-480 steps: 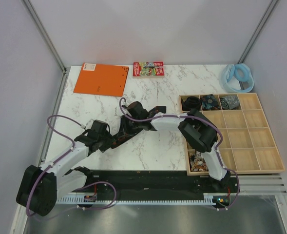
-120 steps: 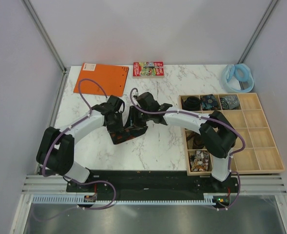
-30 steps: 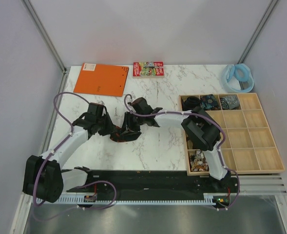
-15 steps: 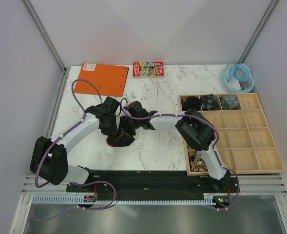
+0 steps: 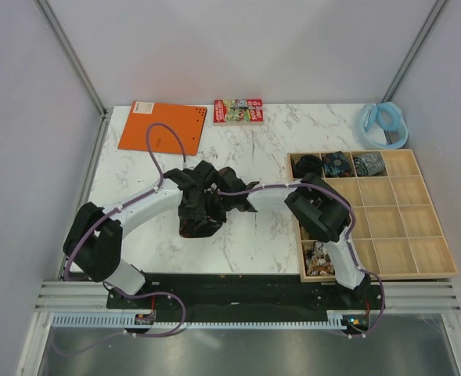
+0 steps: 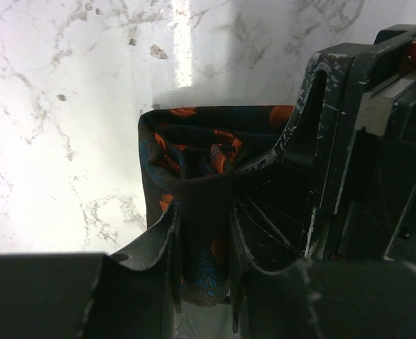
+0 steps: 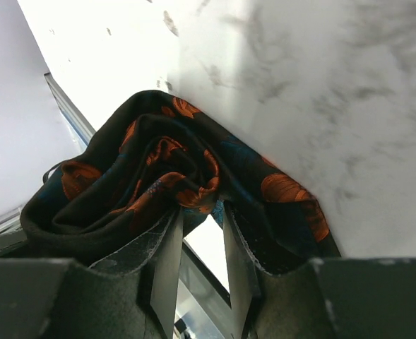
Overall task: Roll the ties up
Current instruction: Roll the tie at the center of the board.
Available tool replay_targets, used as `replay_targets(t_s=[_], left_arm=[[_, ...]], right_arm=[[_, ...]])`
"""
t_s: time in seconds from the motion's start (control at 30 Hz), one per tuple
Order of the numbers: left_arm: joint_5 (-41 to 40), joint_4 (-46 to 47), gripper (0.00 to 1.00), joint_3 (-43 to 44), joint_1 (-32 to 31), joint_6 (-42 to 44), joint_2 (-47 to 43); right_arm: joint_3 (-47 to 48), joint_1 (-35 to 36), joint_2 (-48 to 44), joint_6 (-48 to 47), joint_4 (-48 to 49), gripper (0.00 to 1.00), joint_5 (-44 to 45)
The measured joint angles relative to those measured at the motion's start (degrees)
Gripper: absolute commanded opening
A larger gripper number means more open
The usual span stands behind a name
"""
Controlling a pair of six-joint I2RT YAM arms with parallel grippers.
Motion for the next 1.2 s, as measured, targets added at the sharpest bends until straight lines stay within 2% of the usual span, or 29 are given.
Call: replay_targets(t_s=[0.33, 0.43, 0.47, 0.57, 0.67, 0.87, 1.2], left_arm=[[-1.3, -0.2, 0.28, 3.0, -3.2, -3.8, 3.8], [-2.1, -0.7, 0.24, 4.7, -4.0, -4.3, 6.0], [-2.4, -1.1, 0.16, 5.5, -4.3, -4.4, 6.8], [-3.3, -1.6, 0.10, 7.7, -5.5, -5.4, 8.8], [-4.9, -2.8, 0.08, 10.4, -7.1, -6.0, 11.5], [-8.8, -6.0, 0.08, 15.3, -10.6, -7.7, 16.3], [-13.6, -7.6, 0.07, 20.4, -13.7, -9.0, 19.1]], right_arm=[[-3.4, -1.8, -2.3, -0.2, -0.2, 0.37, 0.0], [-3.6, -2.1, -2.8, -0.6, -1.2, 0.37, 0.5], [-3.7, -2.3, -3.0, -0.9, -1.6, 0.37, 0.7], [-4.3, -3.4, -4.0, -1.8, -3.3, 0.38, 1.2], [-4.9, -4.7, -5.0, -2.9, -4.9, 0.41, 1.6], [-8.7, -7.3, -8.5, -4.7, -5.8, 0.45, 2.7], [-14.7, -9.7, -15.2, -9.5, -10.6, 0.49, 5.6]])
